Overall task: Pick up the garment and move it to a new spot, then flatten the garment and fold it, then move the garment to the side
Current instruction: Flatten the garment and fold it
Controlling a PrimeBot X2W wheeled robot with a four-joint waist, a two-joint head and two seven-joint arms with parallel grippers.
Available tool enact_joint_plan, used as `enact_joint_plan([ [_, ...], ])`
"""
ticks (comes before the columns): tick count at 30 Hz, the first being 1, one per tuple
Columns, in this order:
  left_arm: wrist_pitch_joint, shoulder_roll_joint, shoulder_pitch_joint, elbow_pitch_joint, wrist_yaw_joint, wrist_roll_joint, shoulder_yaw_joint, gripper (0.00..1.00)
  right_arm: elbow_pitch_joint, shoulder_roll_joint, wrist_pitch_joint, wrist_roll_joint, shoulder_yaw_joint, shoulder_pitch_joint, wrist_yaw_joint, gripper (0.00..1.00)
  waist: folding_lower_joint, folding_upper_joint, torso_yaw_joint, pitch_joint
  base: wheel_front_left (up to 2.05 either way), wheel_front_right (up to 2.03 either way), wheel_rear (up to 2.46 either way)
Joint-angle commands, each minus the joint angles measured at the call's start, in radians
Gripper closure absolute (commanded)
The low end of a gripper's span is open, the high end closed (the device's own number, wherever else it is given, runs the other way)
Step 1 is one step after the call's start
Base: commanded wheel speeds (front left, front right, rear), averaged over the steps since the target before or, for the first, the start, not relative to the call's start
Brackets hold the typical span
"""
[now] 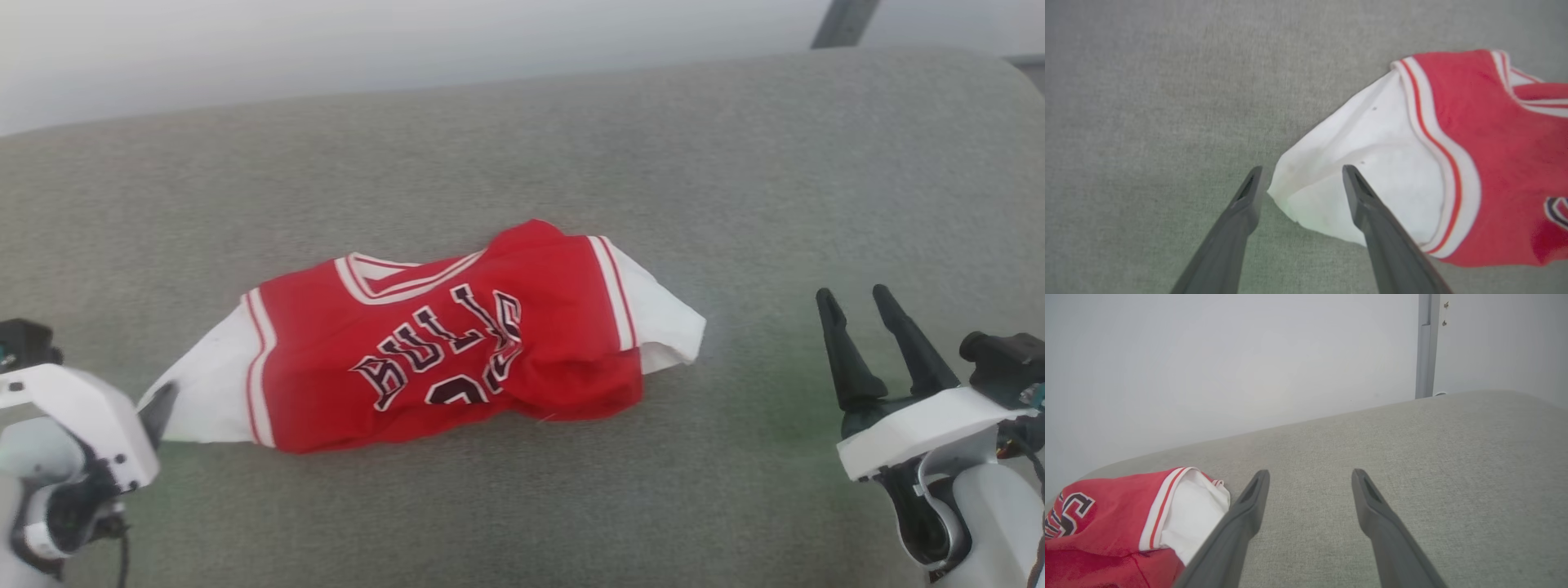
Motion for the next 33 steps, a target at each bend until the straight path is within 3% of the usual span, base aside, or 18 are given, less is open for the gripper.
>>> enact_joint_plan([
  [1,-0.032,-0.013,0.010,-0.015,-0.010,0.007,0.000,0.00,-0.002,-0.006,0.008,0.003,0.006,0.010,0.000,0.00,0.0000,0.0000,0.021,-0.012,0.00,0.00,0.00],
  [8,-0.306,-0.042,0.056,-0.112,-0.056,0.123,-0.019,0.00,-0.010,-0.029,0.080,0.027,0.060,0.011,0.000,0.00,0.0000,0.0000,0.101,-0.037,0.00,0.00,0.00],
  [14,-0.500,-0.097,0.126,-0.179,-0.044,0.183,-0.027,0.00,-0.003,-0.056,0.182,0.043,0.099,-0.007,0.000,0.00,0.0000,0.0000,0.179,-0.047,0.00,0.00,0.00],
  [21,-0.614,-0.146,0.188,-0.221,-0.032,0.213,-0.047,0.00,0.030,-0.083,0.309,0.041,0.116,-0.032,0.000,0.00,0.0000,0.0000,0.253,-0.046,0.00,0.00,0.00],
  [28,-0.670,-0.204,0.228,-0.241,-0.014,0.203,-0.057,0.00,0.124,-0.096,0.521,0.019,0.109,-0.082,0.000,0.00,0.0000,0.0000,0.321,-0.028,0.00,0.00,0.00],
  [29,-0.677,-0.209,0.228,-0.242,-0.013,0.202,-0.057,0.00,0.132,-0.097,0.544,0.011,0.110,-0.089,0.000,0.08,0.0000,0.0000,0.327,-0.026,0.00,0.00,0.00],
  [30,-0.681,-0.218,0.227,-0.243,-0.016,0.199,-0.057,0.00,0.135,-0.094,0.559,0.012,0.113,-0.098,0.000,0.92,0.0000,0.0000,0.331,-0.023,0.00,0.00,0.00],
  [31,-0.686,-0.223,0.228,-0.244,-0.017,0.198,-0.058,0.00,0.141,-0.092,0.569,0.008,0.111,-0.105,0.000,1.00,0.0000,0.0000,0.334,-0.022,0.00,0.00,0.00],
  [33,-0.693,-0.228,0.231,-0.243,-0.017,0.202,-0.060,0.00,0.152,-0.093,0.593,0.002,0.107,-0.109,0.000,1.00,0.0000,0.0000,0.339,-0.021,0.00,0.00,0.00],
])
